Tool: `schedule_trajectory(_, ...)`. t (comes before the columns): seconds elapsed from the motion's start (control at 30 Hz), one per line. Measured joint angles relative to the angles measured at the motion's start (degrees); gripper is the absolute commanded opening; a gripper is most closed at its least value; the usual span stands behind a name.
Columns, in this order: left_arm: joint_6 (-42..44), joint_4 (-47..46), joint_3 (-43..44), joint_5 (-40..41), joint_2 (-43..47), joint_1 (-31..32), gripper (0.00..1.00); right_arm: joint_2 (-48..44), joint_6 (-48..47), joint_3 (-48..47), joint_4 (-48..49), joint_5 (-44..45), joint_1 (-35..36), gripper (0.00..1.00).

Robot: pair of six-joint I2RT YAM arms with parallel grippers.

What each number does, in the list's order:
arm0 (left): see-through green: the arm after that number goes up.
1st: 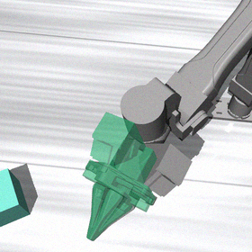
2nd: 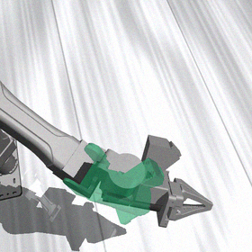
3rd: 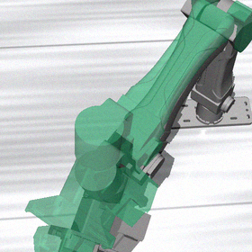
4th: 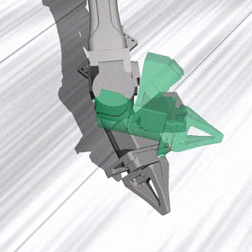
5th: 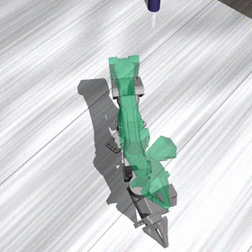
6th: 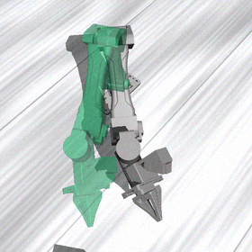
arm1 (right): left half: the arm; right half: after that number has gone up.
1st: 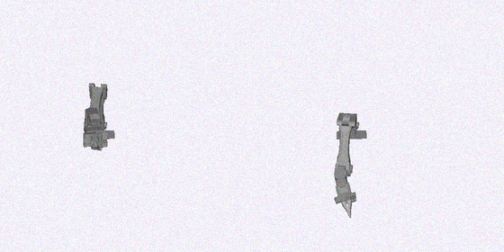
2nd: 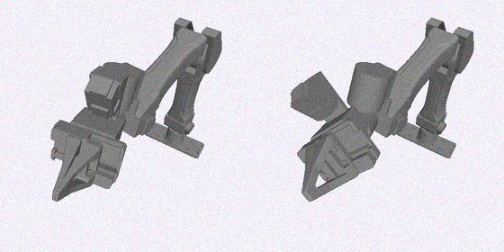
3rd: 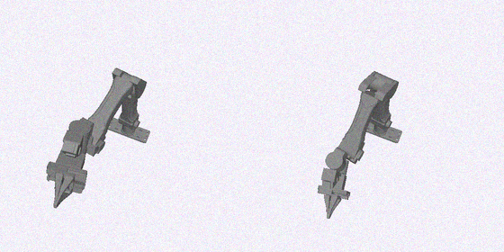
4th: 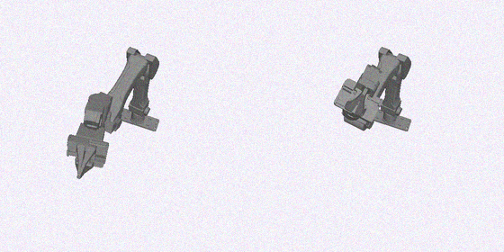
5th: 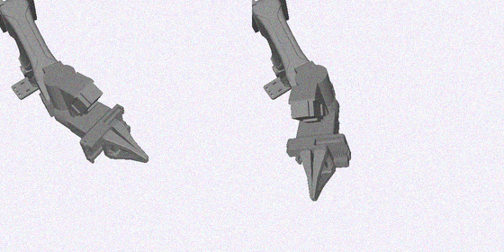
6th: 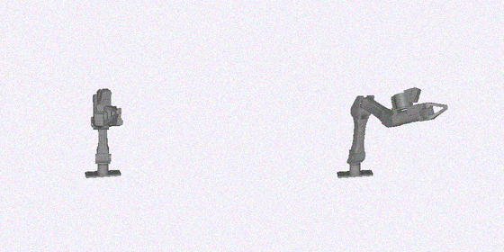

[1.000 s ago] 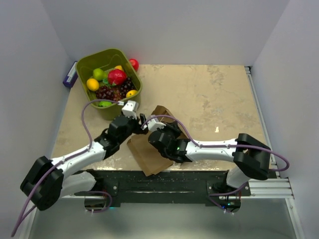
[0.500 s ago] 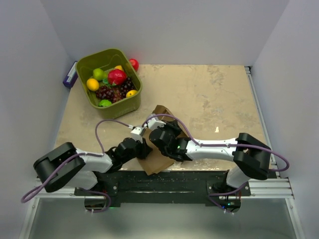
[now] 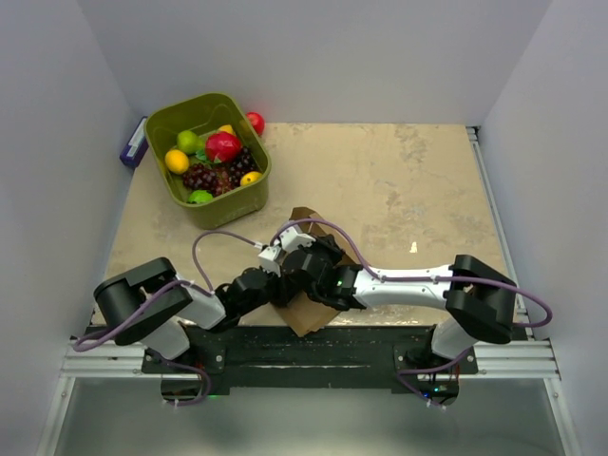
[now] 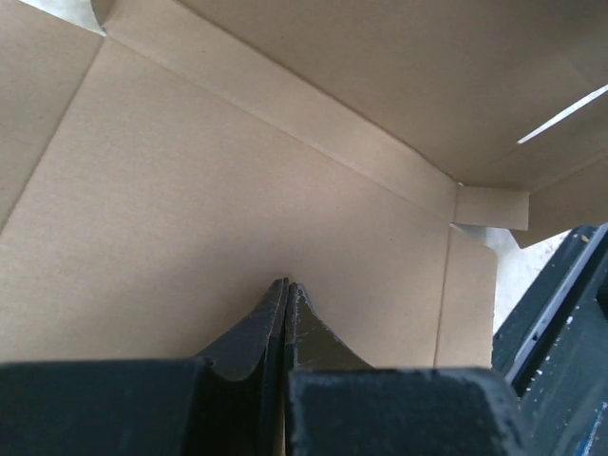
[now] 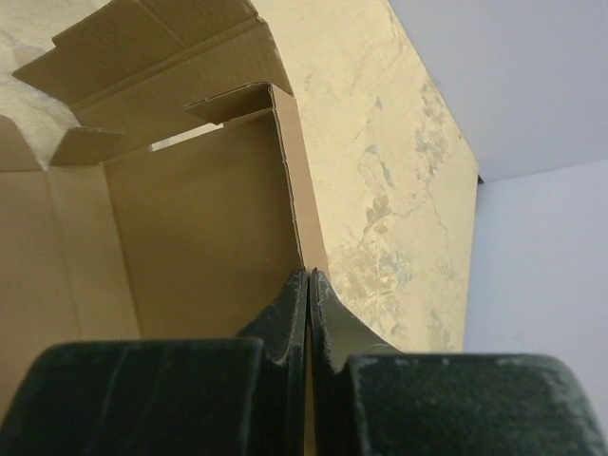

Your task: Fold the paper box

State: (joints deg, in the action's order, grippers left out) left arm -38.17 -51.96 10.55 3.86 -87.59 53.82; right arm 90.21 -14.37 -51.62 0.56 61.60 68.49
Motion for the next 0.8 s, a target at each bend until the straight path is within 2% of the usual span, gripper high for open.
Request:
schedule_trajectory(0.33,-2.27,-4.20,0.50,-0.70,-3.41,2.29,0.03,-0.87,6.49,1.40,-1.84,0.81,4.74,0.00)
schedule_trajectory(0.47,-3.04,-3.54,0.50,-0.79,-2.60,2.58,0.13,-1.09,7.21,1.95,-1.70,1.53,4.90,0.00)
schedule_trajectory(0.67,-2.62,2.05,0.50,0.00,6.25,2.62,0.26,-2.82,7.28,3.65,-1.79,1.99,4.90,0.00)
schedule_trajectory(0.8,-1.49,6.80,0.59,1.11,13.16,2.10,0.30,-3.41,7.23,4.42,-1.81,2.05,4.90,0.00)
